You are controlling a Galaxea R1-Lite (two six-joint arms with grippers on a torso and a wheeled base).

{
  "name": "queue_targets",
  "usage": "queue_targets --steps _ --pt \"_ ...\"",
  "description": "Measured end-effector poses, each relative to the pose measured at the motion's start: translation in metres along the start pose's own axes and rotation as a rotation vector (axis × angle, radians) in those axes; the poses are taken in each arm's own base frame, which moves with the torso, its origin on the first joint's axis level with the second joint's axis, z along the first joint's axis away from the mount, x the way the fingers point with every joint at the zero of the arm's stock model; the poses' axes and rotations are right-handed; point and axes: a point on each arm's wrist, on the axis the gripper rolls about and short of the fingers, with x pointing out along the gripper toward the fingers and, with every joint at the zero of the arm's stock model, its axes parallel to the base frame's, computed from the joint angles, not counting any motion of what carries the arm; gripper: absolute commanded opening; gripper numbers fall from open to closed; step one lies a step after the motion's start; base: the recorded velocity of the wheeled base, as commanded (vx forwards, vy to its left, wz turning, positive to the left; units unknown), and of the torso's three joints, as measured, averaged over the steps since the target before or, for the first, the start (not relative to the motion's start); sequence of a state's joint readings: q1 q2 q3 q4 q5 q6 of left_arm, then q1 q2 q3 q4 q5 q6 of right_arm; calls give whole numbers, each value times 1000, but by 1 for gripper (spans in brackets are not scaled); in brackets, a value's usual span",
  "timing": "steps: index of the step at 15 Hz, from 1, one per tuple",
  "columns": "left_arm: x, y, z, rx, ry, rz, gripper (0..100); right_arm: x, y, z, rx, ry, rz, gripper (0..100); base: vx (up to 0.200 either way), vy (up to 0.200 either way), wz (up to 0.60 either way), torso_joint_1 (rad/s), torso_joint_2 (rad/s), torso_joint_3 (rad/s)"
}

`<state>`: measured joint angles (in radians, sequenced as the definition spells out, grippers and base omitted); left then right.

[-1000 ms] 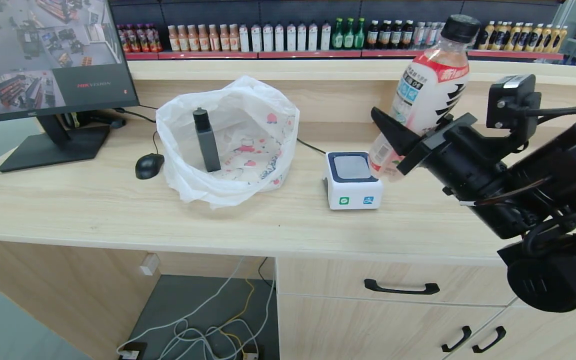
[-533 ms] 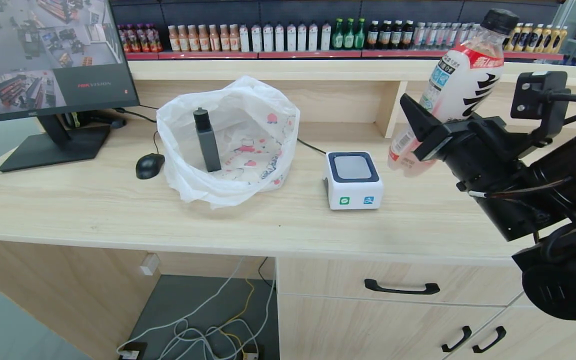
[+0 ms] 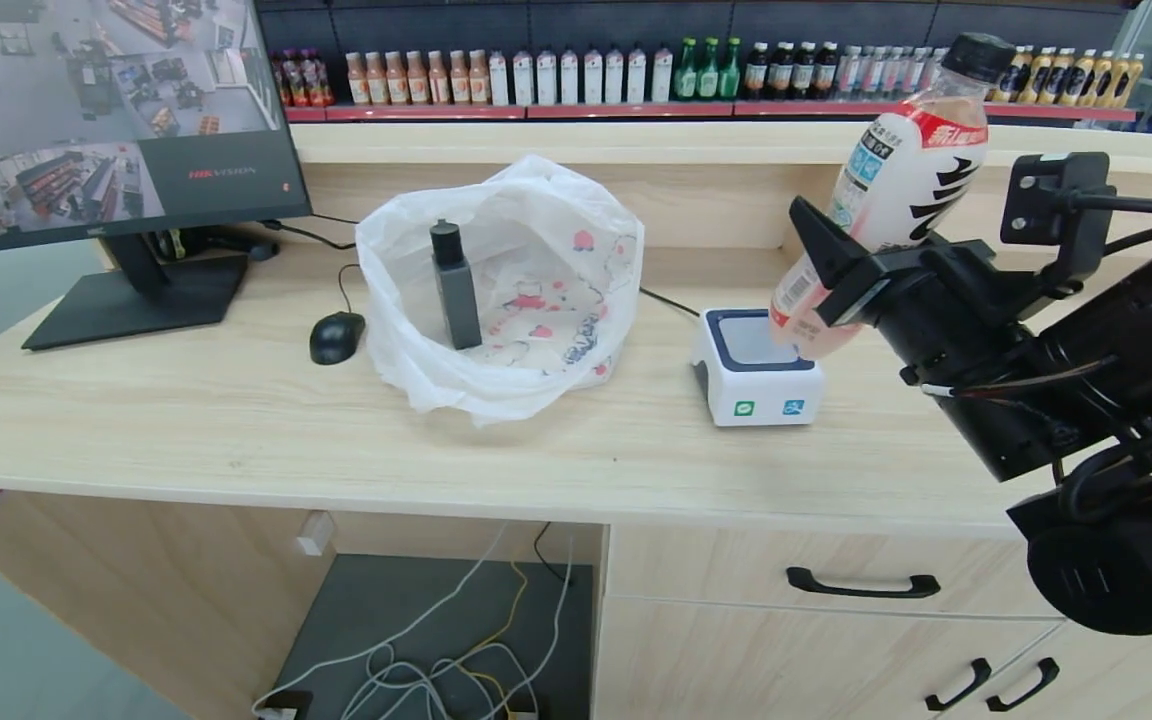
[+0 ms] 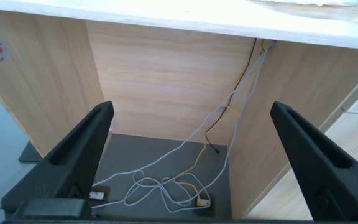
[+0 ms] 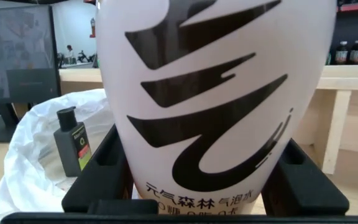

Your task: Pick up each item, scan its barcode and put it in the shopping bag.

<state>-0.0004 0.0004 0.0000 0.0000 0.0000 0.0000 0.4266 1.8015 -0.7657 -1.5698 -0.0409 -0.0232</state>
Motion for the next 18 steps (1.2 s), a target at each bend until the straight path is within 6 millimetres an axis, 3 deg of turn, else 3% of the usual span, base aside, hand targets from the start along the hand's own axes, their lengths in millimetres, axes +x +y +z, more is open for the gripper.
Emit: queue_targets --steps 10,18 --pt "0 0 0 3 0 0 100 -1 -1 -7 -2 24 -2 0 0 200 0 2 2 3" --pt "0 0 0 5 0 0 100 -2 19 -8 18 28 87 0 0 0 0 0 0 0"
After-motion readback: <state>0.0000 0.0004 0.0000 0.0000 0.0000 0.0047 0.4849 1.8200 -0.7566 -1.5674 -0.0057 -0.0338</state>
